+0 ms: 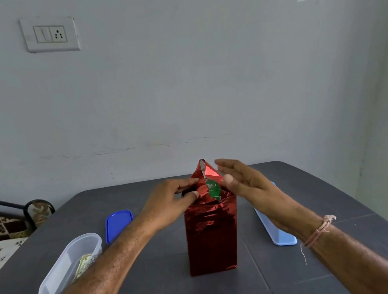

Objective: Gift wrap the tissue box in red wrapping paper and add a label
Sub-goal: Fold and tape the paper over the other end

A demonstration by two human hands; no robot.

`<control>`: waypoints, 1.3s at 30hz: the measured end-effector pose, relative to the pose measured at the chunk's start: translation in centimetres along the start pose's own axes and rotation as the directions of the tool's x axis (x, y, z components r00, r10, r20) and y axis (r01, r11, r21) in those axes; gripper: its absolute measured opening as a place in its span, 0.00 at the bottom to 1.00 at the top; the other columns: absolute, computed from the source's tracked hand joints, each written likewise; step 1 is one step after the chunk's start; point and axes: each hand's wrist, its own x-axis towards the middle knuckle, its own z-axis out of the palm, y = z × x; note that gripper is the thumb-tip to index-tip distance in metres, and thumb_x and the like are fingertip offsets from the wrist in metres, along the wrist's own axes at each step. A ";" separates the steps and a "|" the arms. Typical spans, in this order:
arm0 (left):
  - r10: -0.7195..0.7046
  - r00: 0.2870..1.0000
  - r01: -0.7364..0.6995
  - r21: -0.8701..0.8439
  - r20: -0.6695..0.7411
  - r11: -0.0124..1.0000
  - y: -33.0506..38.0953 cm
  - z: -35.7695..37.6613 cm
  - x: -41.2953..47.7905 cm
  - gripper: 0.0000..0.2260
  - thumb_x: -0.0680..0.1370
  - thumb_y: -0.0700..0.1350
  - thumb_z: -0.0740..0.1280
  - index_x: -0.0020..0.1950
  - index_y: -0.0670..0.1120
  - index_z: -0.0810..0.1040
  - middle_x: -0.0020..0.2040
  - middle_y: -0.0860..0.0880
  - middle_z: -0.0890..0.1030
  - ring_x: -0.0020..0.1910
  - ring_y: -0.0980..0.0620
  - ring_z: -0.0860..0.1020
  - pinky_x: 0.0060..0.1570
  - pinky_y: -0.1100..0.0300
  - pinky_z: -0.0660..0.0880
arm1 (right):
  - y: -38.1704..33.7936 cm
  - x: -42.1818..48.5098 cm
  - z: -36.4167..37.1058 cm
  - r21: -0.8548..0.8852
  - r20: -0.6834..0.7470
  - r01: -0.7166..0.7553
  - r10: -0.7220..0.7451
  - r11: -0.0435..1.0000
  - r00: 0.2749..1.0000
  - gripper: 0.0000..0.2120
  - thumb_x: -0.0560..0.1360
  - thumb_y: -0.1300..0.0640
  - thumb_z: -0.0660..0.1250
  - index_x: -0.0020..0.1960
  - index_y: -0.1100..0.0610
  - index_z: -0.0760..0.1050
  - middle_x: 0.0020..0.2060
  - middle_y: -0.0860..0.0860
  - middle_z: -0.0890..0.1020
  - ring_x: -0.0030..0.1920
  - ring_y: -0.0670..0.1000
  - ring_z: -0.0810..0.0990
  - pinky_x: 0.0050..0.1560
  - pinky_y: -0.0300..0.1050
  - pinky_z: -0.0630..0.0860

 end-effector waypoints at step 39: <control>0.010 0.999 -0.013 -0.071 -0.031 0.997 -1.1 0.6 1.2 0.11 0.76 0.52 0.75 0.58 0.55 0.85 0.57 0.63 0.83 0.55 0.76 0.71 0.52 0.76 0.62 | 3.9 1.3 -1.5 -0.433 -0.258 -0.077 -0.041 0.898 0.965 0.16 0.82 0.57 0.67 0.69 0.55 0.79 0.68 0.44 0.78 0.68 0.37 0.73 0.68 0.29 0.70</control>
